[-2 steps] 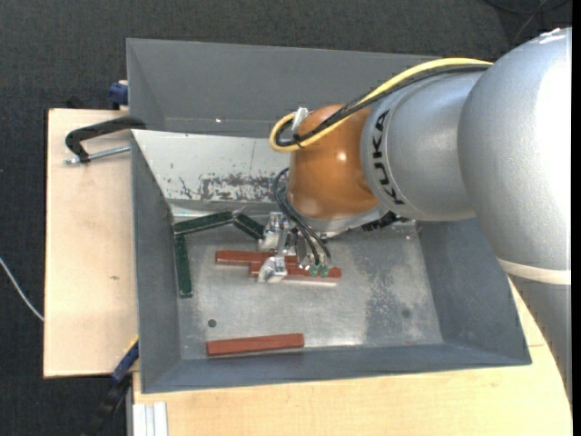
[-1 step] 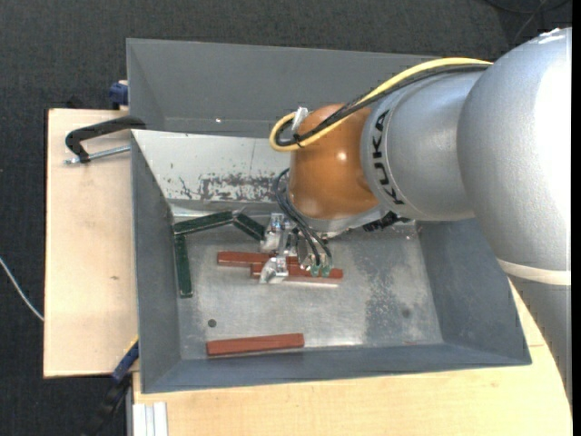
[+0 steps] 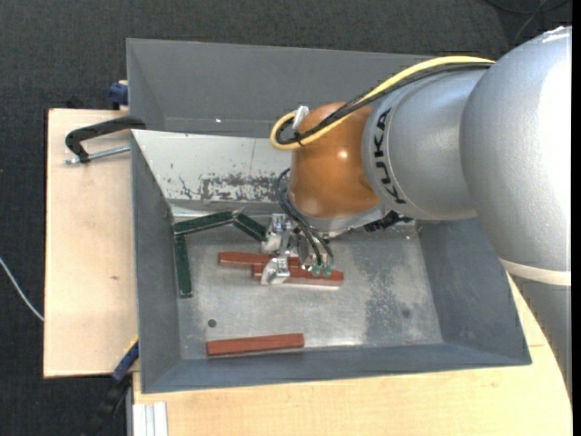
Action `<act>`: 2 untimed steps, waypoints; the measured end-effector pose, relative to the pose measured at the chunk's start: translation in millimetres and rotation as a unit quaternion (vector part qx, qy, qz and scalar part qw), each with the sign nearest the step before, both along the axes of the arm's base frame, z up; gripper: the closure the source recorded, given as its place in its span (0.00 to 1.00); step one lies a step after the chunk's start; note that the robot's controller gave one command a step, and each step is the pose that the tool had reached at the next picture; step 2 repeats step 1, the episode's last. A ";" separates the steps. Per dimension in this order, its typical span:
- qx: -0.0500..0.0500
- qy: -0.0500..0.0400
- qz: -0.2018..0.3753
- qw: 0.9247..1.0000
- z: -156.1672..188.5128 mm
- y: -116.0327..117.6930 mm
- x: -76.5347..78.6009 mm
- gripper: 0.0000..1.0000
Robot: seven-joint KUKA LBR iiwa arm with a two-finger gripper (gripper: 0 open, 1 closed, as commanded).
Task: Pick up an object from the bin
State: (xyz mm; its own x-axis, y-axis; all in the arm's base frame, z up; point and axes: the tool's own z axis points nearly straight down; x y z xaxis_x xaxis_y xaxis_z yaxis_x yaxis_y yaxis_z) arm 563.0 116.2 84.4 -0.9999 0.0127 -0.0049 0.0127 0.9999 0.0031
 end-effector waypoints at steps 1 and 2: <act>-0.001 0.002 0.000 1.000 11.2 -0.1 -0.8 1.00; -0.001 0.002 0.000 1.000 11.2 -0.1 -0.8 1.00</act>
Offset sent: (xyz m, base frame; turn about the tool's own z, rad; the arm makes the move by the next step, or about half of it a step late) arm 0.0001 0.0001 0.0800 0.0000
